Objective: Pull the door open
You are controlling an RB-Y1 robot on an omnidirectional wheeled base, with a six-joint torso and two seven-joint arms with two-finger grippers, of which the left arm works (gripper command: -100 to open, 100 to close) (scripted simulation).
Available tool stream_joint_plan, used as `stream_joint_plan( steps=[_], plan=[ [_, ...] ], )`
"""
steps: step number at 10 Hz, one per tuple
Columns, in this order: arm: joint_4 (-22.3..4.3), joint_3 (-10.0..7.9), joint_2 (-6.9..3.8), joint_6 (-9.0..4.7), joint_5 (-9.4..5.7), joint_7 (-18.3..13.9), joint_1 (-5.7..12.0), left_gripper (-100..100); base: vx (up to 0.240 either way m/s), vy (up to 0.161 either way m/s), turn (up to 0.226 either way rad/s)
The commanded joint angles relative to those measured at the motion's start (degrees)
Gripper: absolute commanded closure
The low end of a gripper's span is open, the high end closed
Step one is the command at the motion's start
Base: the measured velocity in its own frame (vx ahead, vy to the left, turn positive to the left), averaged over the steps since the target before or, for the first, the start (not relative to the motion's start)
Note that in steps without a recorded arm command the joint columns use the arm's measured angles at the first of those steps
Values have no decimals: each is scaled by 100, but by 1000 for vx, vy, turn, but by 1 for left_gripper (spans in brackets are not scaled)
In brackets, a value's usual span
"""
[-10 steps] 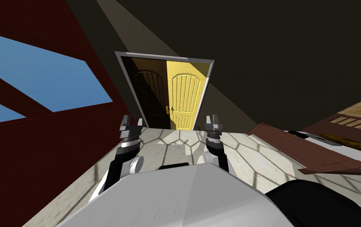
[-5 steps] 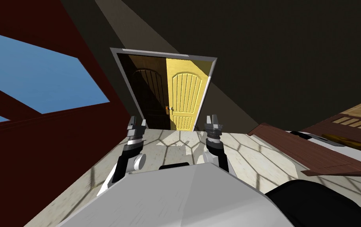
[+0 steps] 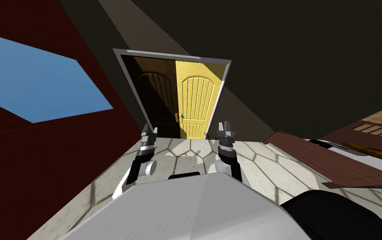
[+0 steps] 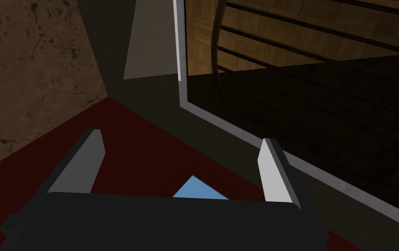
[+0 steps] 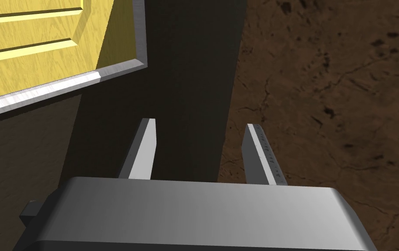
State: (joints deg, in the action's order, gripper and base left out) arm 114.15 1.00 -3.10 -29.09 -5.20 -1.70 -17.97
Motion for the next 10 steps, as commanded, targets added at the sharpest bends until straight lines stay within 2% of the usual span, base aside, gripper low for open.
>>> stream_joint_plan(
  steps=[1,9,10],
  plan=[
    [-286,-8,-23,19,-22,29,189,-100,102,26,-13],
    [-1675,-24,-148,75,-153,143,1014,-100,97,30,-16],
    [-1729,-24,-148,75,-153,143,1014,-100,69,22,-7]
  ],
)
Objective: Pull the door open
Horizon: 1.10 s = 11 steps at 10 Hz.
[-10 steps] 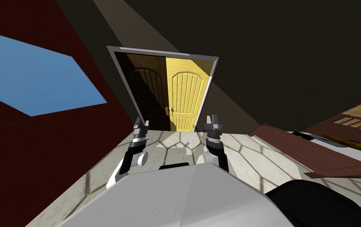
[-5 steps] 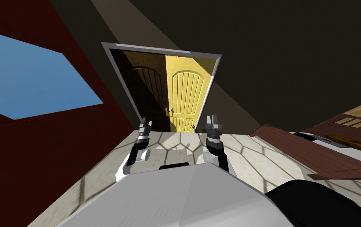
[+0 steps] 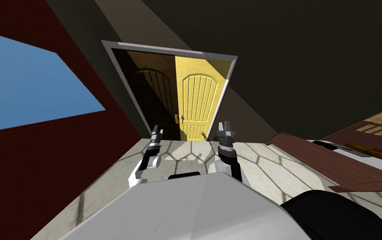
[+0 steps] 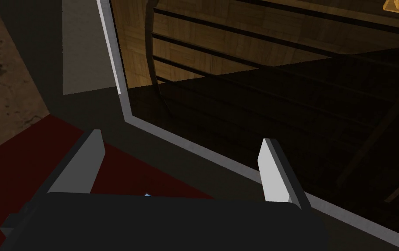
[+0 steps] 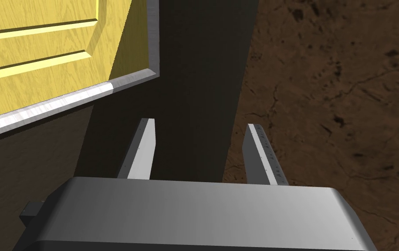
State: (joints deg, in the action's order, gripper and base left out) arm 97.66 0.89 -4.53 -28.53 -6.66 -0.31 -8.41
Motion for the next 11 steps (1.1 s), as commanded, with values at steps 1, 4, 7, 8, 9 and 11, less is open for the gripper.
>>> stream_joint_plan(
  steps=[1,4,7,8,9,11],
  plan=[
    [-269,-15,-17,25,-24,19,166,-100,54,14,-8],
    [-655,-19,-39,40,-59,49,389,-100,63,21,-12],
    [-1043,-23,-58,55,-94,80,613,-100,66,18,-11],
    [-1203,-25,-68,63,-112,95,725,-100,71,20,-22],
    [-1237,-25,-68,63,-112,95,725,-100,54,21,-6],
    [-1626,-28,-80,78,-147,126,950,-100,70,25,-14]
  ],
)
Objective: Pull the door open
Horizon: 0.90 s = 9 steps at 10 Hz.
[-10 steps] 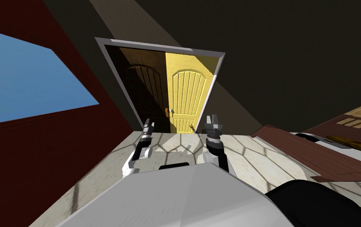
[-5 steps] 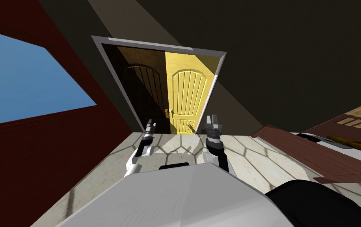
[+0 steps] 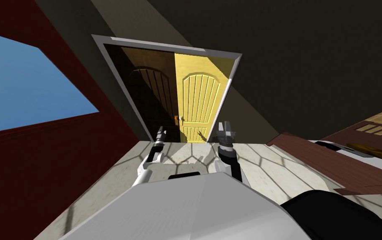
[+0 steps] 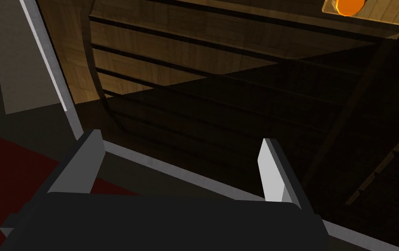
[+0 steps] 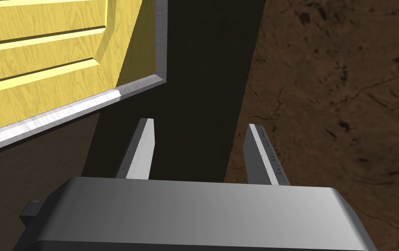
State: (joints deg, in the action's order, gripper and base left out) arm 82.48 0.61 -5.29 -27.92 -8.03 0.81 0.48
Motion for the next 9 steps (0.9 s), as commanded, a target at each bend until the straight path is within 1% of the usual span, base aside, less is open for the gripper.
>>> stream_joint_plan(
  steps=[1,3,4,7,8,9],
  plan=[
    [-286,-2,-11,25,-28,29,173,-100,105,28,-22],
    [-641,-5,-21,40,-63,60,395,-100,100,22,-18],
    [-684,-5,-21,40,-63,60,395,-100,70,23,-6],
    [-1193,-10,-30,61,-114,105,724,-100,73,33,-17],
    [-1250,-10,-30,61,-114,105,724,-100,55,19,-7],
    [-1432,-12,-32,69,-130,119,830,-100,52,13,-8]
  ],
)
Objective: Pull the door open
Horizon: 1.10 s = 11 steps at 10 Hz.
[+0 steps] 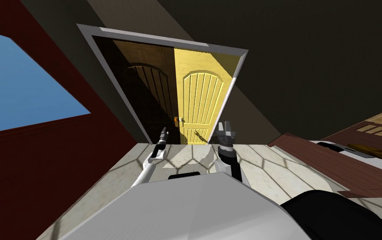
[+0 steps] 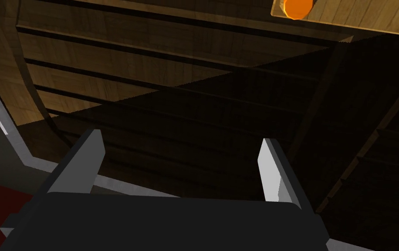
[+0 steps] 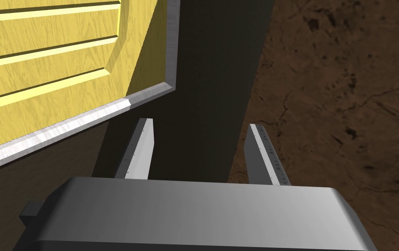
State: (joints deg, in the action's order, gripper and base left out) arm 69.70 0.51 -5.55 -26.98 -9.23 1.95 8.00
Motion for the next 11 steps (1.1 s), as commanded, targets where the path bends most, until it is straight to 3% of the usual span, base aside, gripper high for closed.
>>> stream_joint_plan(
  steps=[1,11],
  plan=[
    [-286,-3,-7,-18,-26,18,182,-100,74,24,-17],
    [-1775,-12,9,38,-156,133,1032,-100,86,23,-17]
  ],
)
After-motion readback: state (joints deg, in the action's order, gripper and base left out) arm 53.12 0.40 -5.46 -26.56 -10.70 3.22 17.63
